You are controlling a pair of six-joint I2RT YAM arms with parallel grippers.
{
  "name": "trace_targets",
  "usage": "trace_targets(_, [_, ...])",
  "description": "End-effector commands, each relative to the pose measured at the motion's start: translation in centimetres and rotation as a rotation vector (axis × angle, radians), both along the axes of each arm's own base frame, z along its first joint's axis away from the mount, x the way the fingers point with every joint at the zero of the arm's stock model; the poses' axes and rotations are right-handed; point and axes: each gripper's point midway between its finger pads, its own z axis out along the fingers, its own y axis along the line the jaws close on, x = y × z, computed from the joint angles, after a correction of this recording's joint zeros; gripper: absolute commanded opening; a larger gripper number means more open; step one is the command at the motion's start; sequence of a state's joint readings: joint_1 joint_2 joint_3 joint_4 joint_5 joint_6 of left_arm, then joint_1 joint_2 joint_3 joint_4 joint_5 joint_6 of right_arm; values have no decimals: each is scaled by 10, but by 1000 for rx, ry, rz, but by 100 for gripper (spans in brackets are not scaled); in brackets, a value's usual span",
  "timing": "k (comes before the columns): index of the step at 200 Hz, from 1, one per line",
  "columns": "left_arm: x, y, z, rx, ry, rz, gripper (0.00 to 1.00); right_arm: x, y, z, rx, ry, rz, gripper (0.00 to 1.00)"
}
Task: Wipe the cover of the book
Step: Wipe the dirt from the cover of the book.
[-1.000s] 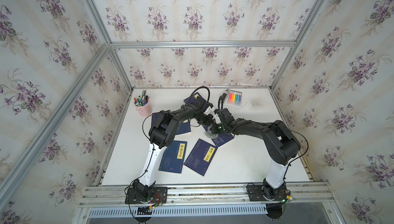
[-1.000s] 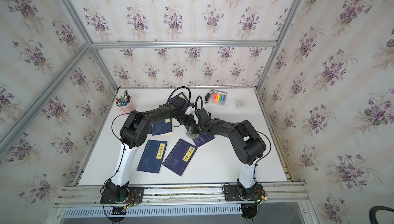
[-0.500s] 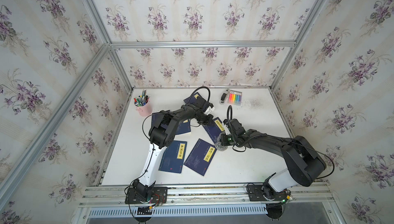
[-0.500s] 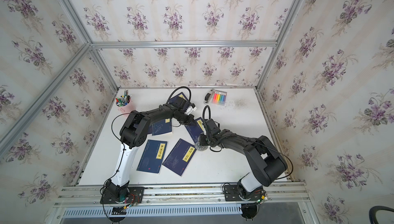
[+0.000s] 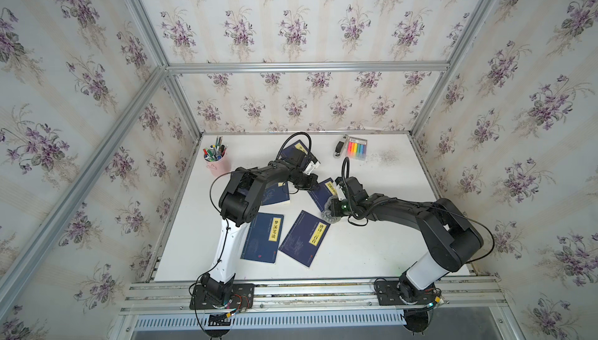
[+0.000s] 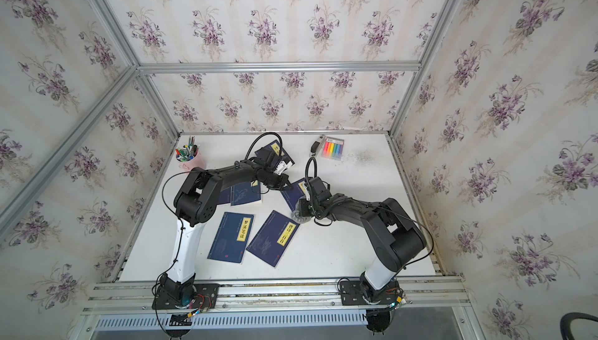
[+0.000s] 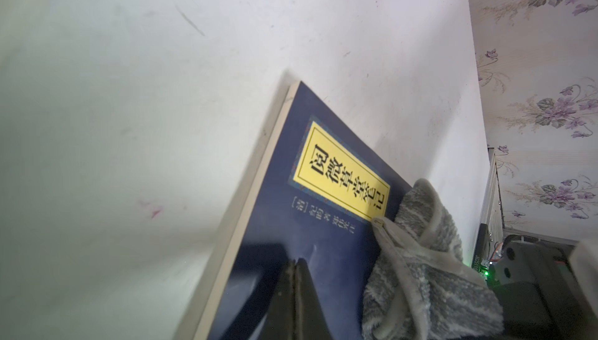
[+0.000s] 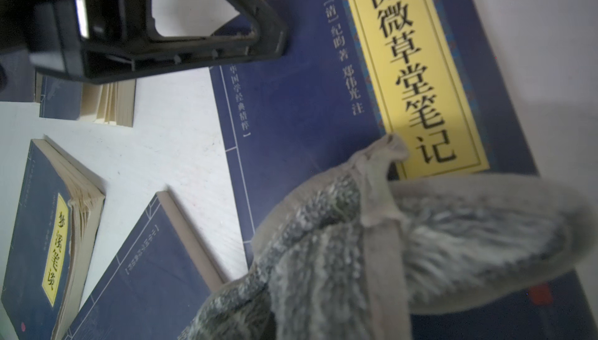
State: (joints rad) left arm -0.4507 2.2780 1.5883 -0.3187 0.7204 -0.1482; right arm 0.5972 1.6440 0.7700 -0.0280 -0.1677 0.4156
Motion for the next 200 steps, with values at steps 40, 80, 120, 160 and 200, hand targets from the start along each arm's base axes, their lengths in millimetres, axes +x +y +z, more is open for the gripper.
trace_targets(40, [-2, 41, -36, 229, 37, 88, 0, -8, -5, -25, -59, 87, 6, 0])
trace_targets(80, [-3, 39, -39, 223, 51, 84, 0, 10, 14, -25, -27, 84, 27, 0])
trace_targets(120, [-3, 39, -39, 220, 51, 83, 0, 13, 20, -24, -24, 95, 43, 0])
trace_targets(160, [-3, 38, -39, 212, 56, 82, 0, -28, -16, -21, -72, 118, 6, 0])
trace_targets(200, [-2, 35, -39, 201, 61, 77, 0, -39, -15, -16, -25, 124, 9, 0])
